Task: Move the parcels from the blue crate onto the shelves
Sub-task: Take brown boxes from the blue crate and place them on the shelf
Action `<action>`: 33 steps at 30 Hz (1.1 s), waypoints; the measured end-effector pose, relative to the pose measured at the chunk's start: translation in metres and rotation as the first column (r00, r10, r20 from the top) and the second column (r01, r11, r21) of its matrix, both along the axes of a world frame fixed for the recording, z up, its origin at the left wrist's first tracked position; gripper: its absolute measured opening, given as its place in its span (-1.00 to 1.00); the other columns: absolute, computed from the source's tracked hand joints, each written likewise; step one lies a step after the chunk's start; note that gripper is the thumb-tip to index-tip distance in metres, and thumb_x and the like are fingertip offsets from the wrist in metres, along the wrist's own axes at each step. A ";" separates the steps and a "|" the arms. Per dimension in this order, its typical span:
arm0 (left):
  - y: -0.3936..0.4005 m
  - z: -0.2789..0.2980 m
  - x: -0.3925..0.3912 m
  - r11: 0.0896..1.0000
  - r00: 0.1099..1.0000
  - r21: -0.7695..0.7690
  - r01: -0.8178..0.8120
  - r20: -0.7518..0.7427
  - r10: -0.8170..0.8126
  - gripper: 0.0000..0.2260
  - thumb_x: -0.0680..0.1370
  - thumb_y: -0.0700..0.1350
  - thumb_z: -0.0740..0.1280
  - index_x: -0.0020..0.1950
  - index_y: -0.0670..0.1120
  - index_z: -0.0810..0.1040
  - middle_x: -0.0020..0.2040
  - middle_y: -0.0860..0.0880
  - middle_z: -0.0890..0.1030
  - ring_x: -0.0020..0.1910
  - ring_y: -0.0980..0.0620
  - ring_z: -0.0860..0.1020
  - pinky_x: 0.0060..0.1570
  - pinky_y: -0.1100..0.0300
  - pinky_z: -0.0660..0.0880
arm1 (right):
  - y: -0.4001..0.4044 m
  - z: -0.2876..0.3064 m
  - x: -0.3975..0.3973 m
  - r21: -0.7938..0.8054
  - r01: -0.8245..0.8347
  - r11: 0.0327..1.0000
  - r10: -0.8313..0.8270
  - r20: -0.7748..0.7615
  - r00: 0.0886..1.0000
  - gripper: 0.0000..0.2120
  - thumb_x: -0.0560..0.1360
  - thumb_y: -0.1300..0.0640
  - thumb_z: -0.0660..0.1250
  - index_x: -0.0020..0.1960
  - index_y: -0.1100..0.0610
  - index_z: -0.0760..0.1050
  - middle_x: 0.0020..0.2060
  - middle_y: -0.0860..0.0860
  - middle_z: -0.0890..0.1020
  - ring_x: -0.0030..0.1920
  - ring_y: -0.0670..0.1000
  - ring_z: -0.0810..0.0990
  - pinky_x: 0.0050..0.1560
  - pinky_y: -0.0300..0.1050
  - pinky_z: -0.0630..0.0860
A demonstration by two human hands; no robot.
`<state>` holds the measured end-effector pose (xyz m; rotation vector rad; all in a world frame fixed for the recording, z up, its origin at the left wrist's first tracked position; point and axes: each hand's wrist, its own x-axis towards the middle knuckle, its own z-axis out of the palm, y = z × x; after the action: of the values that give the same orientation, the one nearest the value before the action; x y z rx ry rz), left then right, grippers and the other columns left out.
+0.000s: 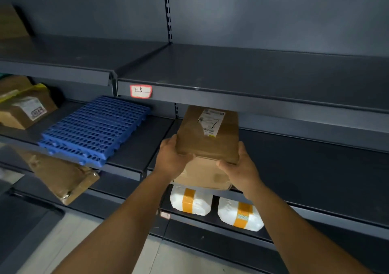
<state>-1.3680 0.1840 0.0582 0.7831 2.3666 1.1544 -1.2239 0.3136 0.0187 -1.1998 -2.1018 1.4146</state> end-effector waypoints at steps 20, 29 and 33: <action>0.003 -0.016 0.057 0.923 0.740 -0.318 0.217 -0.563 -0.368 -0.35 0.58 0.10 0.26 0.57 -0.10 0.09 0.58 -0.05 0.05 0.56 -0.04 -0.10 0.50 0.02 -0.12 | -0.035 0.014 0.040 0.299 -0.132 0.945 0.043 0.287 0.957 -0.14 0.50 -0.08 0.36 0.58 0.05 -0.10 0.57 0.00 0.02 0.55 0.02 0.01 0.50 -0.07 0.08; 0.009 -0.014 0.194 0.807 0.599 -0.405 0.430 -0.541 -0.590 -0.38 0.63 0.10 0.16 0.58 -0.07 -0.02 0.59 -0.03 0.01 0.56 -0.02 -0.03 0.51 0.12 -0.09 | -0.056 0.013 0.199 0.398 -0.102 0.912 -0.101 0.458 0.883 -0.19 0.56 -0.15 0.24 0.58 0.06 -0.18 0.57 -0.03 -0.07 0.56 0.00 -0.14 0.54 -0.06 -0.10; 0.010 -0.010 0.280 0.729 0.539 -0.411 0.547 -0.494 -0.683 -0.38 0.62 0.09 0.18 0.58 -0.06 -0.01 0.59 -0.02 0.02 0.56 -0.01 -0.04 0.51 0.13 -0.08 | -0.073 0.019 0.290 0.428 0.008 0.904 -0.231 0.471 0.852 -0.19 0.55 -0.15 0.25 0.58 0.06 -0.15 0.57 -0.03 -0.03 0.56 0.00 -0.12 0.53 -0.04 -0.09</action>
<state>-1.0883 0.1941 0.0481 1.9719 2.2373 0.3341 -0.9338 0.2404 0.0379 -1.6115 -2.4375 0.5660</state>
